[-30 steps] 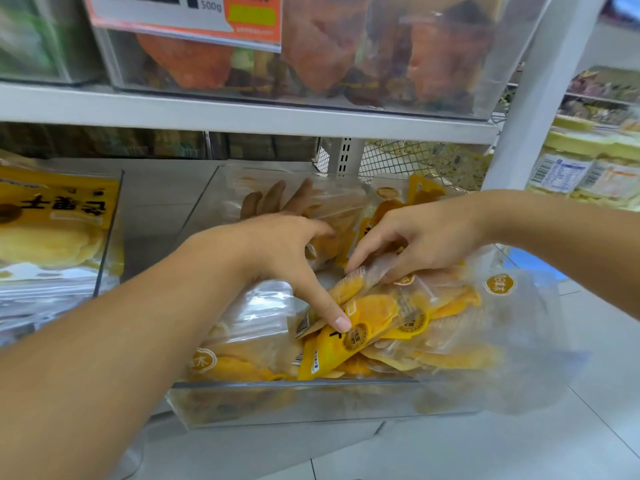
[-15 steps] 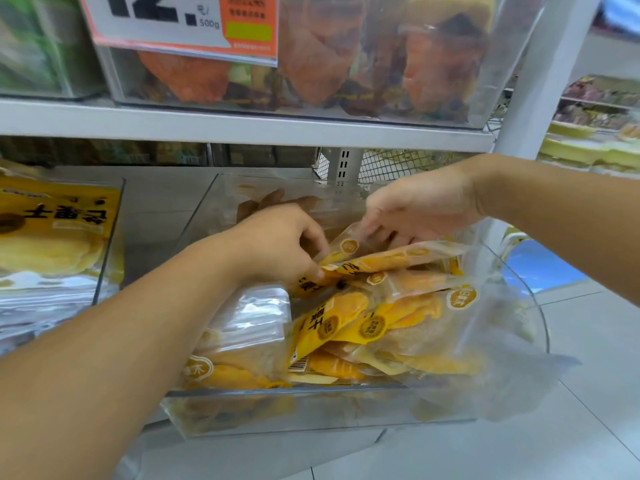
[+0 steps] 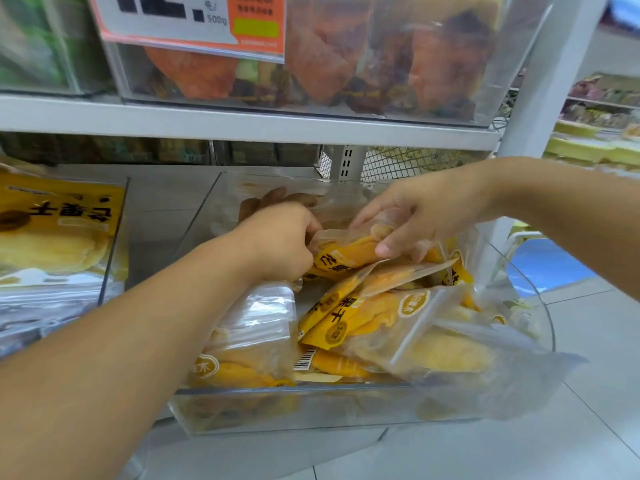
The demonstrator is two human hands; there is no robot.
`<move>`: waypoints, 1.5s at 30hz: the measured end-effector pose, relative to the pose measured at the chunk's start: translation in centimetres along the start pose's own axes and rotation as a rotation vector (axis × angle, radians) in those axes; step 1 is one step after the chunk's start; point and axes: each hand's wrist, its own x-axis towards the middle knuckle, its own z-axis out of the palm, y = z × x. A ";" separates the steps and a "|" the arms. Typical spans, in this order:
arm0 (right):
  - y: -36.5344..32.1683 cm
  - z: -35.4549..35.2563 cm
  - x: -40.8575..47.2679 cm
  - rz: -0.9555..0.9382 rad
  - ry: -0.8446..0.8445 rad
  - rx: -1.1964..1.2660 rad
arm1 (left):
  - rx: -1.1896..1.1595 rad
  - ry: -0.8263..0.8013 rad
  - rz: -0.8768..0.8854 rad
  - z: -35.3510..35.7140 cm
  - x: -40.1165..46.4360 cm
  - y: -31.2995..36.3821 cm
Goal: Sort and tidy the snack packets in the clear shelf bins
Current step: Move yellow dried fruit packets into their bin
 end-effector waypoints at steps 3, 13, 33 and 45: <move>-1.6 0.5 0.8 -0.041 0.264 -0.402 | -0.021 -0.011 -0.012 -0.2 -0.3 0.3; -2.2 2.0 3.4 0.317 0.347 -0.537 | -0.003 0.053 0.019 -0.1 -0.1 0.0; -1.3 2.2 -1.7 0.165 0.000 -0.246 | 0.070 0.236 -0.035 -0.3 -0.1 0.1; -3.3 3.6 0.5 -0.013 0.248 -0.446 | -0.143 0.315 0.005 -0.6 -0.9 1.0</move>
